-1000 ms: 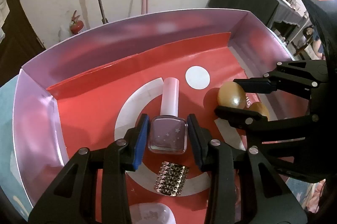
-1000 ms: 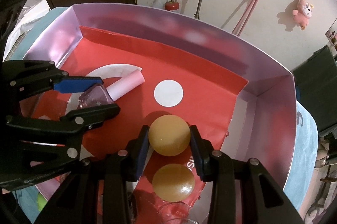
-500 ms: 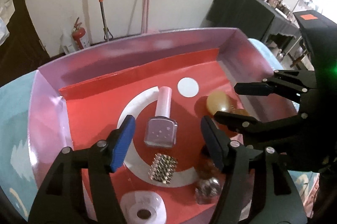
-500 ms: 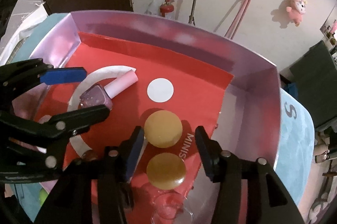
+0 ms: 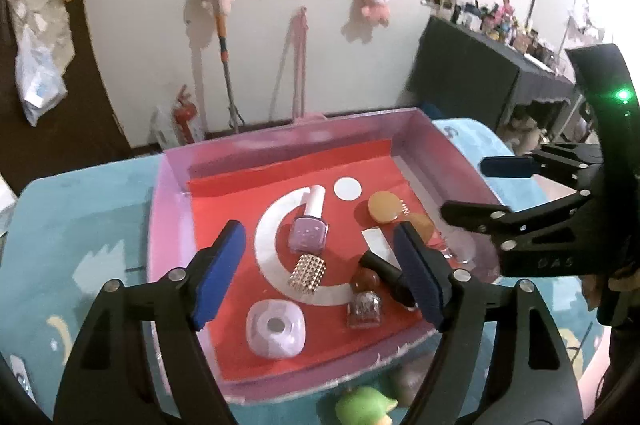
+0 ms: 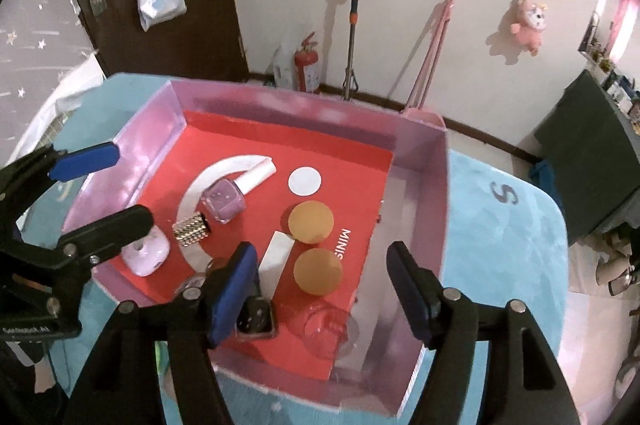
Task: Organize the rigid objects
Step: 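Withdraw both tools from the box back over the table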
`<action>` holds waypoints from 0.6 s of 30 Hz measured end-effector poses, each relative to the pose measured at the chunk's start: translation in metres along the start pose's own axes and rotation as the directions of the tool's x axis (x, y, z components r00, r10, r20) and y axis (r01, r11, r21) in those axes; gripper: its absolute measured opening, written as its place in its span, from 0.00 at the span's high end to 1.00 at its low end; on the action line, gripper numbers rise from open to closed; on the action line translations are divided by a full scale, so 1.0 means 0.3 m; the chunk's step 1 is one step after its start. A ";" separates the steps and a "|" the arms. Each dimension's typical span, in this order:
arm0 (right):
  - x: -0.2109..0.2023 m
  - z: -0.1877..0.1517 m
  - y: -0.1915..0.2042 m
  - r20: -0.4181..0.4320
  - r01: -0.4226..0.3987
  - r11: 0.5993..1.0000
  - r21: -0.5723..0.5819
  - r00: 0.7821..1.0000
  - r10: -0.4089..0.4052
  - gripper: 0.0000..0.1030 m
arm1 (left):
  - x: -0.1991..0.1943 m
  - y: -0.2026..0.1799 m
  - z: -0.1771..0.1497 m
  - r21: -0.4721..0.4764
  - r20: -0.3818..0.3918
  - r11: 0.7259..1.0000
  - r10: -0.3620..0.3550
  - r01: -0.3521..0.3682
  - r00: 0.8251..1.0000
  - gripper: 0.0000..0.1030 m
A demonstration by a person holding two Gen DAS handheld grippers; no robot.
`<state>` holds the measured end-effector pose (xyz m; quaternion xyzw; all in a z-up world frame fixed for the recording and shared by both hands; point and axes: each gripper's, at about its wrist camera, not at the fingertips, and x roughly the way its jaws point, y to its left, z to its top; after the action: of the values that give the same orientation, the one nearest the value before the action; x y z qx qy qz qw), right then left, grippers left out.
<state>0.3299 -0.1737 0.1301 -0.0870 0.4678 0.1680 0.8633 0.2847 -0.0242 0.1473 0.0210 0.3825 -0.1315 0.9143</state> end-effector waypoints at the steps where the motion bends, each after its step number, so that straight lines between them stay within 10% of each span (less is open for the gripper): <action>1: -0.025 -0.008 0.006 0.014 0.005 1.000 0.006 1.000 -0.005 0.27 | -0.022 -0.001 -0.005 -0.003 0.012 1.000 0.008 -0.008 1.000 0.27; 18: -0.456 -0.296 0.106 0.317 -0.001 0.999 0.045 0.948 -0.014 0.00 | -0.408 -0.101 -0.224 -0.023 0.254 0.998 0.057 -0.053 0.966 0.07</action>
<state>0.1798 -0.2001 0.1962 -0.0412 0.3265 0.1665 0.9295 0.1480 -0.0165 0.1879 0.0071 0.2624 -0.1045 0.9593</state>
